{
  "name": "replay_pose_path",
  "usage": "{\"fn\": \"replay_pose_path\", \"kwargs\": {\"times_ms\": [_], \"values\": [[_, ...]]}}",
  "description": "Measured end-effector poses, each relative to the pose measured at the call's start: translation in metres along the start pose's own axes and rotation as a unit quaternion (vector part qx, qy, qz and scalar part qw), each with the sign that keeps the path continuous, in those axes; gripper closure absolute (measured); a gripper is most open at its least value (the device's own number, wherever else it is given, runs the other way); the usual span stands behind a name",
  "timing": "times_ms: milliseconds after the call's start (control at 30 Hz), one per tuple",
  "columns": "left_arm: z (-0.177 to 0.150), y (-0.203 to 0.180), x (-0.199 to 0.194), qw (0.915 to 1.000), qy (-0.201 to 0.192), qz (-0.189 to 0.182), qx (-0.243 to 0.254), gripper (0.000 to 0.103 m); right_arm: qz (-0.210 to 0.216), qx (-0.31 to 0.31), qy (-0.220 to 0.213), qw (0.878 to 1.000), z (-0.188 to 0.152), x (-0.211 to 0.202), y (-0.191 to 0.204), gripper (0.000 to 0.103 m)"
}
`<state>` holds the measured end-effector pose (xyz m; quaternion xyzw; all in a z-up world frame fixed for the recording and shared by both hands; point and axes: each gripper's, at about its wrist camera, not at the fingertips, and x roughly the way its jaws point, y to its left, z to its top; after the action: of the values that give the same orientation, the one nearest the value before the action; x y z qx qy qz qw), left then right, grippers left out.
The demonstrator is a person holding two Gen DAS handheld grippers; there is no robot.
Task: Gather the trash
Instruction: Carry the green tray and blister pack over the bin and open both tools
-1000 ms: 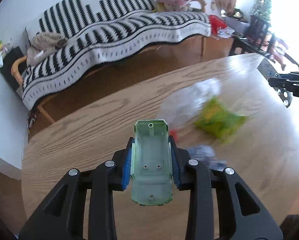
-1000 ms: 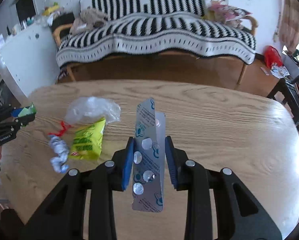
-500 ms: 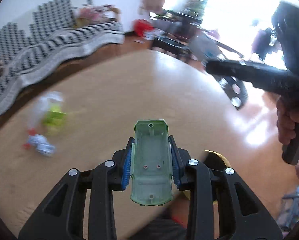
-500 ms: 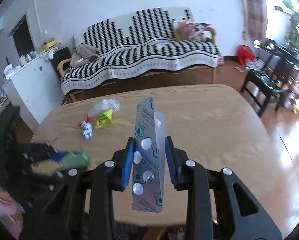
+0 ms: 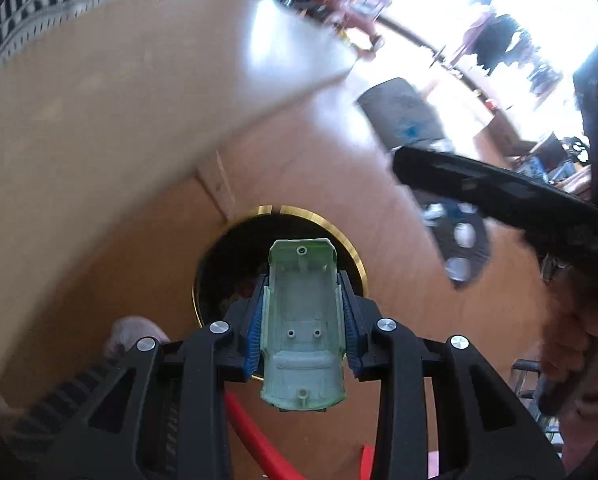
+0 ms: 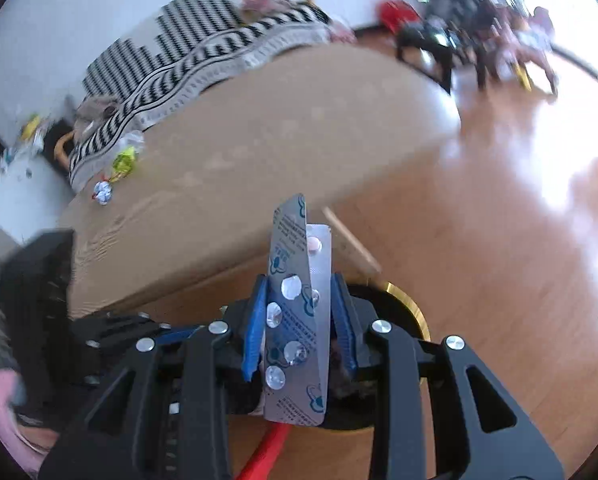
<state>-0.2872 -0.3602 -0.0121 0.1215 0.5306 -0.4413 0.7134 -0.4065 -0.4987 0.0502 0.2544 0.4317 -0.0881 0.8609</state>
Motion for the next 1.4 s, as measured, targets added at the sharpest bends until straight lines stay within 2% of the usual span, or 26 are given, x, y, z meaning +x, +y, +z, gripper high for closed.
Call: {"fn": "replay_pose_path", "kwargs": {"times_ms": [133,200,267,367,567,933,967,1000,1033,1067,1133,1233,1300,1400], "values": [[-0.025,-0.002,0.042,0.9993,0.029,0.017,0.019,0.071,0.003,0.035,0.021,0.999,-0.018,0.026,-0.016,0.071],[-0.024,-0.003,0.046,0.9993,0.032,0.004,0.020,0.071,0.000,0.044,0.035,0.998,-0.023,0.040,-0.023,0.071],[-0.023,-0.004,0.047,0.9989,0.027,0.017,0.034,0.071,-0.003,0.057,0.046,0.997,-0.028,0.054,-0.029,0.071],[-0.027,-0.002,0.055,0.9986,0.044,0.009,0.029,0.071,-0.002,0.073,0.056,0.996,-0.031,0.065,-0.033,0.071],[-0.022,0.000,0.054,0.9991,0.036,-0.004,0.024,0.071,-0.007,0.073,0.059,0.996,-0.033,0.069,-0.029,0.071],[-0.028,0.000,0.053,0.9987,0.042,-0.005,0.027,0.071,-0.015,0.081,0.060,0.995,-0.033,0.064,-0.041,0.070],[-0.028,0.000,0.055,0.9985,0.049,-0.006,0.026,0.068,-0.015,0.091,0.063,0.994,-0.032,0.064,-0.043,0.067],[-0.030,-0.001,0.058,0.9982,0.055,-0.002,0.022,0.051,-0.016,0.099,0.066,0.993,-0.032,0.062,-0.047,0.058],[-0.030,-0.001,0.060,0.9983,0.055,0.001,0.020,0.032,-0.018,0.109,0.065,0.992,-0.031,0.061,-0.050,0.033],[-0.030,-0.002,0.060,0.9988,0.046,0.004,0.019,0.006,-0.017,0.113,0.057,0.992,-0.030,0.058,-0.052,0.017],[-0.030,-0.004,0.053,0.9995,0.018,0.001,0.025,0.006,-0.028,0.120,0.049,0.991,-0.029,0.053,-0.056,0.007],[-0.025,-0.007,0.038,0.9994,0.001,-0.010,0.032,0.006,-0.070,0.117,-0.001,0.991,-0.029,0.036,-0.061,0.007],[-0.017,-0.007,0.014,0.9993,-0.024,-0.012,0.025,0.006,-0.096,0.106,-0.028,0.989,-0.029,0.027,-0.060,0.007],[-0.002,0.003,-0.040,0.9965,-0.082,0.001,0.017,0.006,-0.093,0.111,-0.035,0.989,-0.024,0.023,-0.059,0.007]]}}
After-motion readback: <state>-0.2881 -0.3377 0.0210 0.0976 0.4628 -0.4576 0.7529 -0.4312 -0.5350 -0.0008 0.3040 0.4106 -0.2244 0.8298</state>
